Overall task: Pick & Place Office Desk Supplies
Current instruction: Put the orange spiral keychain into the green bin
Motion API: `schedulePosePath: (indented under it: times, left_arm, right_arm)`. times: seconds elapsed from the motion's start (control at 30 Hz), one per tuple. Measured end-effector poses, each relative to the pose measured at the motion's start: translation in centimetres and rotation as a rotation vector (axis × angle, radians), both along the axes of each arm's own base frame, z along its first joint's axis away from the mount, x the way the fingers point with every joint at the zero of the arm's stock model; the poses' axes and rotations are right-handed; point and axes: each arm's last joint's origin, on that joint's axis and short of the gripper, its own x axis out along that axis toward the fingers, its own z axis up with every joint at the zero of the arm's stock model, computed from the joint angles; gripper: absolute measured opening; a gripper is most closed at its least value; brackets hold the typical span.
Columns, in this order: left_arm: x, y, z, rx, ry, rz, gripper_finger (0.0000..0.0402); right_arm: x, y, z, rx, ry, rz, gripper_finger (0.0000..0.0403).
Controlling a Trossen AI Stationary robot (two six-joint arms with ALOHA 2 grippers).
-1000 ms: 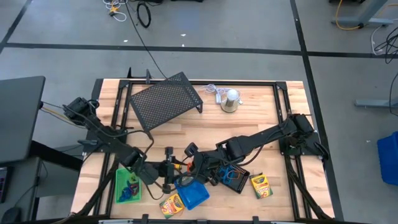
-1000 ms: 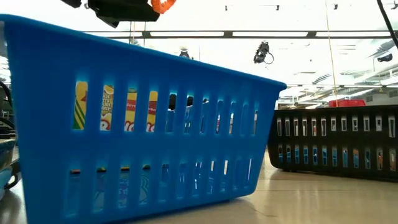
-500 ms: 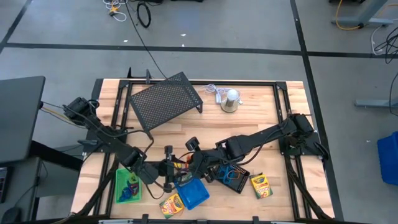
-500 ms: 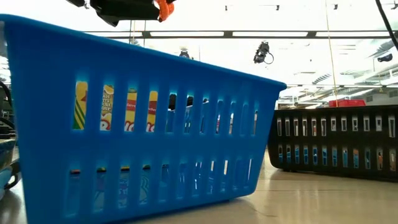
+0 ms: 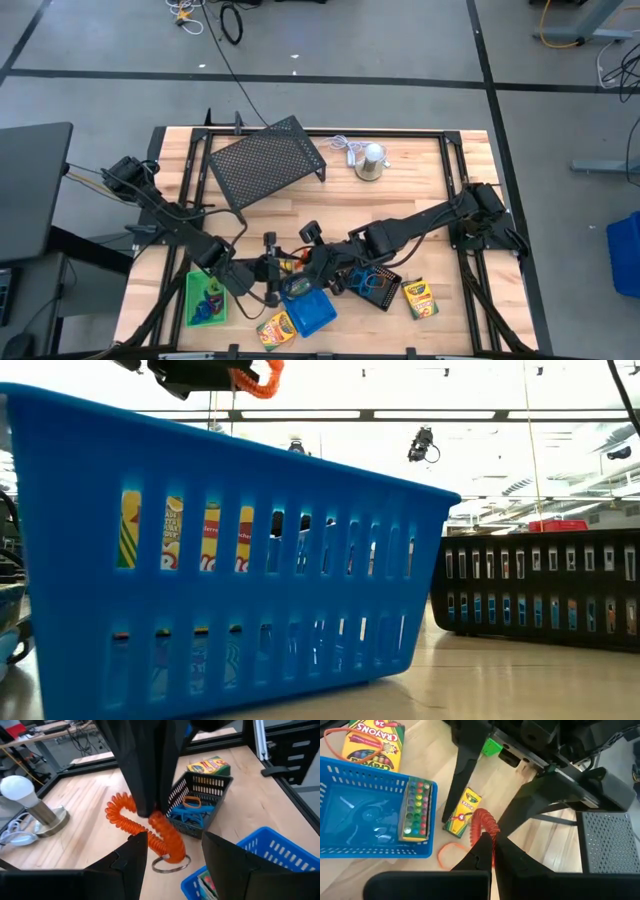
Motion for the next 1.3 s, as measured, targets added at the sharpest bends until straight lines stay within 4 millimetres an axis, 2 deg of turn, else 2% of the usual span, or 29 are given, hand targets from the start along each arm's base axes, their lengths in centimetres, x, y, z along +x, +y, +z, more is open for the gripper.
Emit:
schedulePosePath:
  times: [0.13,0.27,0.4,0.5,0.57,0.67,0.87,1.03,1.17,1.3]
  left_arm:
    - [0.1,0.0,0.2,0.017,-0.023,0.027,0.0193]
    - [0.1,0.1,0.3,0.03,-0.034,0.051,0.0169]
    - [0.1,0.1,0.3,0.032,-0.033,0.051,0.011]
    - [0.0,0.1,0.3,0.044,-0.031,0.049,0.0038]
    - [0.0,0.0,0.2,0.051,-0.028,0.046,0.0018]
    - [-0.2,-0.1,0.1,0.063,-0.012,0.036,0.0015]
    - [-0.6,-0.5,-0.1,0.071,0.006,0.014,0.0014]
    - [-1.0,-0.9,-0.1,0.087,-0.001,0.026,0.0013]
    - [-1.4,-1.2,-0.3,0.104,0.008,0.03,0.0013]
    - [-2.0,-1.7,-0.4,0.117,0.016,0.012,0.0012]
  right_arm:
    - [0.0,0.2,0.0,0.011,-0.001,0.013,0.0004]
    - [-0.1,0.5,0.1,0.016,-0.001,0.039,0.0004]
    - [-0.2,0.7,0.1,0.017,-0.001,0.044,0.0004]
    - [-0.2,0.6,0.1,0.016,0.0,0.048,0.0004]
    - [-0.2,0.7,0.1,0.029,0.004,0.062,0.0004]
    - [-0.1,0.9,0.2,0.102,0.017,0.13,0.0008]
    - [1.0,0.6,2.0,0.421,-0.082,0.395,0.0071]
    - [1.1,-1.0,4.4,0.421,-0.234,0.51,0.0086]
    - [-0.1,-3.3,6.9,0.438,-0.281,0.547,0.008]
    - [-2.9,-5.2,8.6,0.459,-0.31,0.563,0.007]
